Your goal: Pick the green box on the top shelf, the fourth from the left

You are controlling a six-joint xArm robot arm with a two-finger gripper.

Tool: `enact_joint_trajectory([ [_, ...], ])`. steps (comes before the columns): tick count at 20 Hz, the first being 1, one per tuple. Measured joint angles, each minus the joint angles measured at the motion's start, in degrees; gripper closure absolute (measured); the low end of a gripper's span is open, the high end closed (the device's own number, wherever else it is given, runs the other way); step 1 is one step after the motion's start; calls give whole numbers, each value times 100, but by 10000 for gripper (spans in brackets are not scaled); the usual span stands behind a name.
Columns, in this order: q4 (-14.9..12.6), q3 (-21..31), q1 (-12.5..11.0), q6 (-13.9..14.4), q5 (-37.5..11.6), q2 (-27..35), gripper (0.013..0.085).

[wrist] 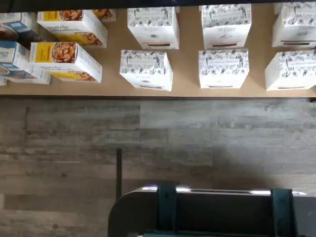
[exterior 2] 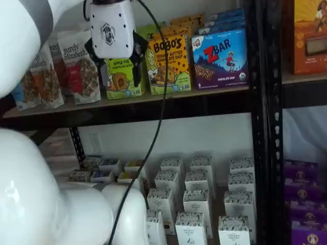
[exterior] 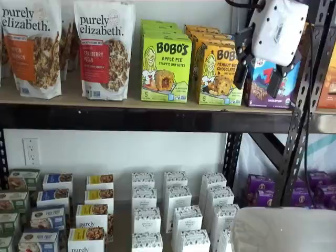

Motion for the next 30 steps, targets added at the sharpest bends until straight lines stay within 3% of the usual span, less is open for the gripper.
enact_joint_trajectory([
  [6,-101,96,244,175,-256,-42,130],
  [12,-233,112,641,484,-661,46,130],
  [20,-464,37,1217,960,-1135,436,130],
  [30,-891,-239,1719,1380,-1791,1220,130],
])
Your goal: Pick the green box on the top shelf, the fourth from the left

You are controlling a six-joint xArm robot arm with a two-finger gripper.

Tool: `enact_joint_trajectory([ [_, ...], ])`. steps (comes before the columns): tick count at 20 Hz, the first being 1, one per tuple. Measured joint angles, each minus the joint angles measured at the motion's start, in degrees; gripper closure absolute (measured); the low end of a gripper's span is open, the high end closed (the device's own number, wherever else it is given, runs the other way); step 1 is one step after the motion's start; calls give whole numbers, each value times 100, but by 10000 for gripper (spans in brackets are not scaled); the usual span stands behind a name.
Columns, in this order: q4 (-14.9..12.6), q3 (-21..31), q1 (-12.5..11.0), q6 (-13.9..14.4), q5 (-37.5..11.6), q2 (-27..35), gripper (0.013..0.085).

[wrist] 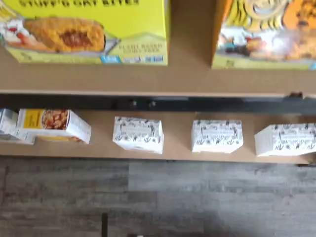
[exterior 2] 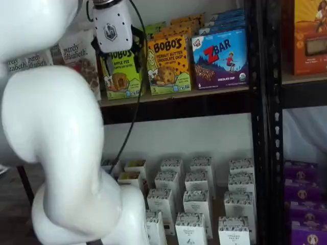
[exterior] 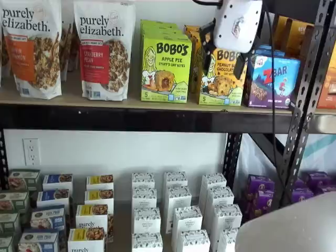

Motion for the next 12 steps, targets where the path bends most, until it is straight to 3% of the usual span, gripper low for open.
enact_joint_trajectory([
  [12,-576,-832,363,361,-333,1125,130],
])
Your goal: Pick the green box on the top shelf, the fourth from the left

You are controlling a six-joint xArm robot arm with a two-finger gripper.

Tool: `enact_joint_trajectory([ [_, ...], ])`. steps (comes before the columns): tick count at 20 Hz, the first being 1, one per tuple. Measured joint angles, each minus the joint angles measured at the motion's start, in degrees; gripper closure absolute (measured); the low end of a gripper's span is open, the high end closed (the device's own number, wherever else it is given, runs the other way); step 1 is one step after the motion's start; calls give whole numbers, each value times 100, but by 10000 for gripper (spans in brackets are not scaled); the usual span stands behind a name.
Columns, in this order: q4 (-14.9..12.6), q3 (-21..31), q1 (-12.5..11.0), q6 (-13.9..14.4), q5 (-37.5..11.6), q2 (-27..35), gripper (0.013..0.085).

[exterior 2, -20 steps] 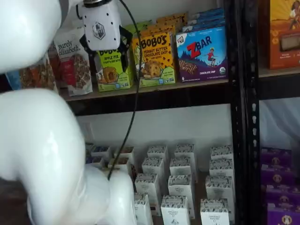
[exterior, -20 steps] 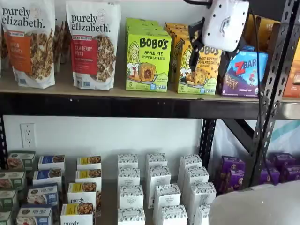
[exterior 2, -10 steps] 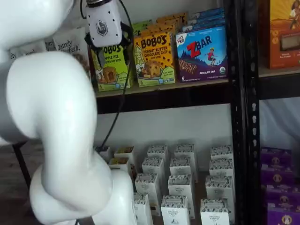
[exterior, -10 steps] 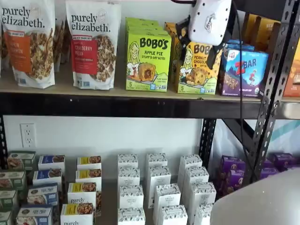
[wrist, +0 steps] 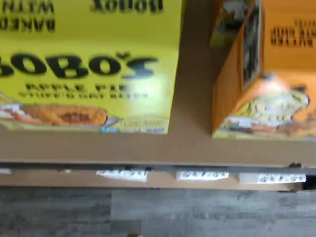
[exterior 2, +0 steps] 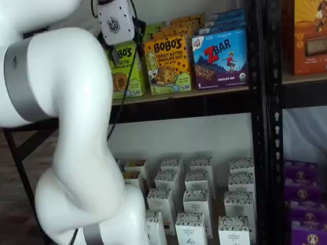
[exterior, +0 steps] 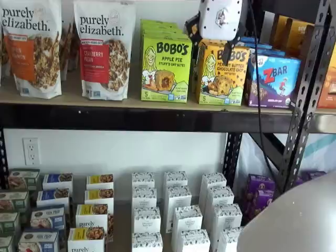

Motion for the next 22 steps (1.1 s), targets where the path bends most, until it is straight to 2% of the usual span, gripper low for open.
enact_joint_trajectory([
  [6,-15,-404,44,48,-140,390,130],
  [12,19,-669,52,59,-526,663,130],
  [16,-55,-1033,135,136,-402,963,130],
  [22,56,-1485,187,168,-263,1318,130],
])
